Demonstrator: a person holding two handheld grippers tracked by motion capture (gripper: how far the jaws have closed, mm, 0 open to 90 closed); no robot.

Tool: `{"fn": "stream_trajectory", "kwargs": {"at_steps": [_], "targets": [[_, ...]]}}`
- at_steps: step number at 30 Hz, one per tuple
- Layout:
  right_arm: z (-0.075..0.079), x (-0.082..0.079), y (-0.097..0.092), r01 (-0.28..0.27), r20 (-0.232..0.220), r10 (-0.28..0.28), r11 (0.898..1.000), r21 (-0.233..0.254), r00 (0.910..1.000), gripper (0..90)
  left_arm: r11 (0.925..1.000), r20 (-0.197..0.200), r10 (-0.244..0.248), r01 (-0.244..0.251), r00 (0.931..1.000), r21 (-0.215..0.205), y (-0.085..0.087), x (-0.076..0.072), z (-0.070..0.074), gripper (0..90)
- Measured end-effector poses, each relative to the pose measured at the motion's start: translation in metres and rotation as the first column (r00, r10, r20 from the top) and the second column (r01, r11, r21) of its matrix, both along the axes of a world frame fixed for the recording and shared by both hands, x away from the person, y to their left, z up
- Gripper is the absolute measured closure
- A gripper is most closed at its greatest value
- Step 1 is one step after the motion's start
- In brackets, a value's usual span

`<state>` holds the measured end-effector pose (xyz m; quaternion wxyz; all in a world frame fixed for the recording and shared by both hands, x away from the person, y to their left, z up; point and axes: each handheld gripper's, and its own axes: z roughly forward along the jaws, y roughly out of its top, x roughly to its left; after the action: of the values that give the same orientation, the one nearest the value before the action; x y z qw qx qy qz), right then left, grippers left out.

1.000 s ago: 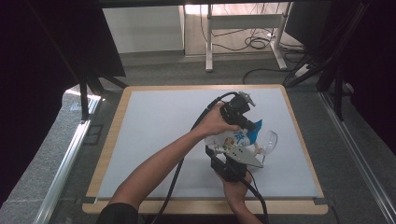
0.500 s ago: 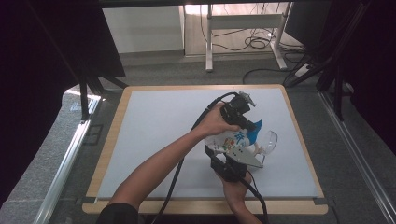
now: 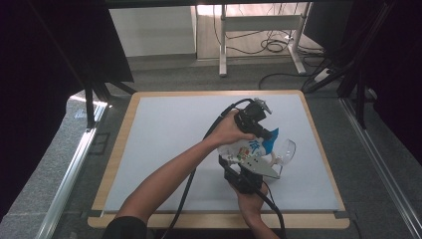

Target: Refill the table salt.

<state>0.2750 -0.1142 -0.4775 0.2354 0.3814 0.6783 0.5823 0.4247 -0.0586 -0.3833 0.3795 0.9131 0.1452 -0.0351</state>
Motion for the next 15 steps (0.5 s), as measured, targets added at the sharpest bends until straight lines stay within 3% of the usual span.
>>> {"fn": "stream_trajectory", "kwargs": {"at_steps": [15], "targets": [[0.0004, -0.0003, 0.0004, 0.001, 0.005, -0.001, 1.0, 0.002, 1.0, 64.7, 1.0, 0.002, 0.001, -0.001, 1.0, 0.004, -0.0002, -0.0004, 0.0003, 90.0]]}}
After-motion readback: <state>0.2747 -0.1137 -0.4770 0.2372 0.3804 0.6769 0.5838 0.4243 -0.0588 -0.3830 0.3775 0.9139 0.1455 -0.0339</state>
